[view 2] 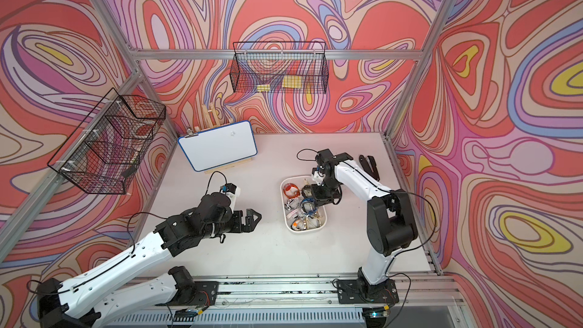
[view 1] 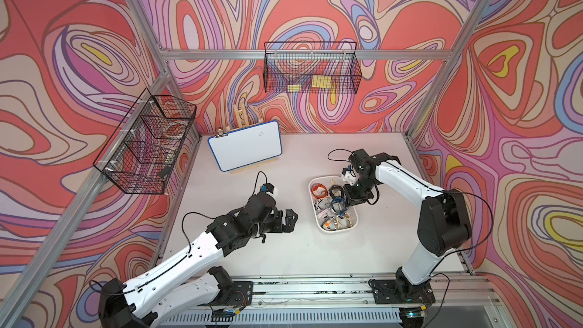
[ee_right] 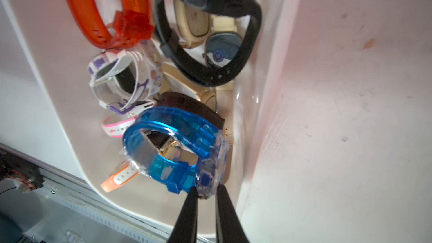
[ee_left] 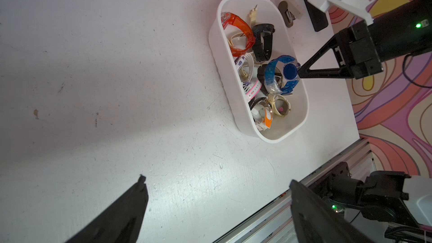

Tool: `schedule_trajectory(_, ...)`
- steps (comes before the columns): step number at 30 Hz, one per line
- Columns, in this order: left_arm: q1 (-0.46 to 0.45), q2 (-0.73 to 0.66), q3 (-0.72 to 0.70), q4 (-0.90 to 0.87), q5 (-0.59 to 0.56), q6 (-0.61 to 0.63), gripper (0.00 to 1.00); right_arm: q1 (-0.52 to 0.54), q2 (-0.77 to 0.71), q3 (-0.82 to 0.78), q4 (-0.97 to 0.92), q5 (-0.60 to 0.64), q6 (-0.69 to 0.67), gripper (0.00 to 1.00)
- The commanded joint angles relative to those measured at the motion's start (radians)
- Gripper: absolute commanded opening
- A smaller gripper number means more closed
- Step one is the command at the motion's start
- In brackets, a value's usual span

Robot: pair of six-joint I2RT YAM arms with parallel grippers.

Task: Put the watch into the storage box
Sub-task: Place the watch in the storage box.

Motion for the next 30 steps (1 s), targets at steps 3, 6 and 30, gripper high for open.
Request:
schedule_trajectory(3, 0.008, 0.018, -0.021, 0.025, 0.026, 0.015, 1.0, -0.005, 0.064, 0.046, -0.034, 0.102, -0.016, 0.0)
schedule_trajectory(6, 0.007, 0.02, -0.023, 0.027, 0.031, 0.015, 1.0, -0.005, 0.093, 0.054, -0.038, 0.124, -0.021, 0.0)
schedule_trajectory(30, 0.008, 0.025, -0.002, 0.007, 0.013, 0.024, 1.0, -0.001, -0.147, 0.036, 0.071, -0.125, -0.001, 0.98)
